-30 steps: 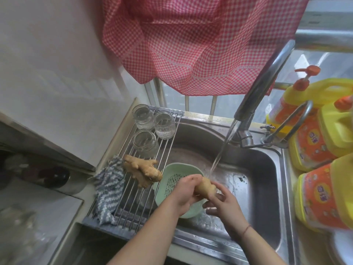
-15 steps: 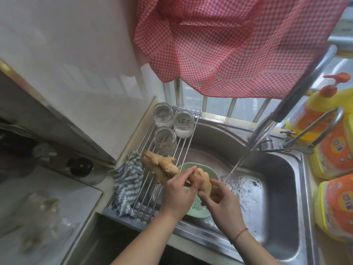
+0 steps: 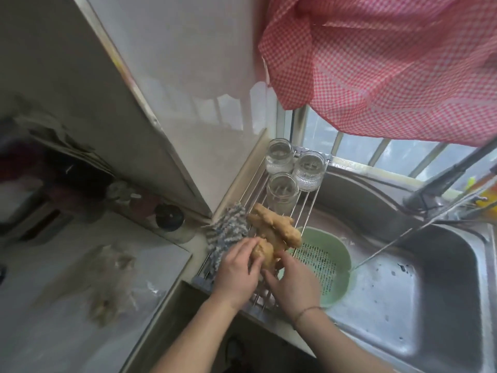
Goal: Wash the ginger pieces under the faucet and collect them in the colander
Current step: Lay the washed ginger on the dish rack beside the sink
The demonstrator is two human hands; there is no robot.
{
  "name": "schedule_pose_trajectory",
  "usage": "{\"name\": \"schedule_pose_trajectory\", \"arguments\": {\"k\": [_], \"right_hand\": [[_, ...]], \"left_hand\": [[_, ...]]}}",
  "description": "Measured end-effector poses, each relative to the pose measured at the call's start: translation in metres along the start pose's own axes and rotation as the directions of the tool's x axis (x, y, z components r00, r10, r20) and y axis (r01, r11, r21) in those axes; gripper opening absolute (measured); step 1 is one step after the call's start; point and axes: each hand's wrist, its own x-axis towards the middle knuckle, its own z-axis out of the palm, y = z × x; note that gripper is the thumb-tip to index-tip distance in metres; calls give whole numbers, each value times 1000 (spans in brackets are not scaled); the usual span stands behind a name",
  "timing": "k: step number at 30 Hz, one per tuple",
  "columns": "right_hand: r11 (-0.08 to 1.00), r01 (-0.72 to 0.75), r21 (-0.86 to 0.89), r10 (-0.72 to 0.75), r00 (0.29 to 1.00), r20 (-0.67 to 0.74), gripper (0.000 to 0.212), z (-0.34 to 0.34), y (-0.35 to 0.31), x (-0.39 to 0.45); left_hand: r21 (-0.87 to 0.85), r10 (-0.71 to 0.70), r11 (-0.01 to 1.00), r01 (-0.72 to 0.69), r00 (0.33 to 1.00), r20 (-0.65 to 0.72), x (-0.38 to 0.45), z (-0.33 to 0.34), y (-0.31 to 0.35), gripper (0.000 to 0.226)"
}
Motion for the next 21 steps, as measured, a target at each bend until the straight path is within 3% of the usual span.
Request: {"name": "schedule_pose_trajectory", "arguments": {"k": [7,13,17,21], "right_hand": [[999,14,-45,-15,999,-31,40,5,-3,0],[998,54,-28,-56,997,-49,35,2,0,1],[977,201,-77,-214,948,-236,20,2,-7,0],[921,372,116,-339,912,-232,23,1,-46,3]], "left_hand": [[113,45,993,-40,998,-45,-2,0,-23,37],[44,57,998,-54,994,-90,4,0,-18,31],[14,98,995,-97,988,-118,2,-10,-16,31],[-28,167,984,-177,963,-212,-10,-40,-17,25]]}}
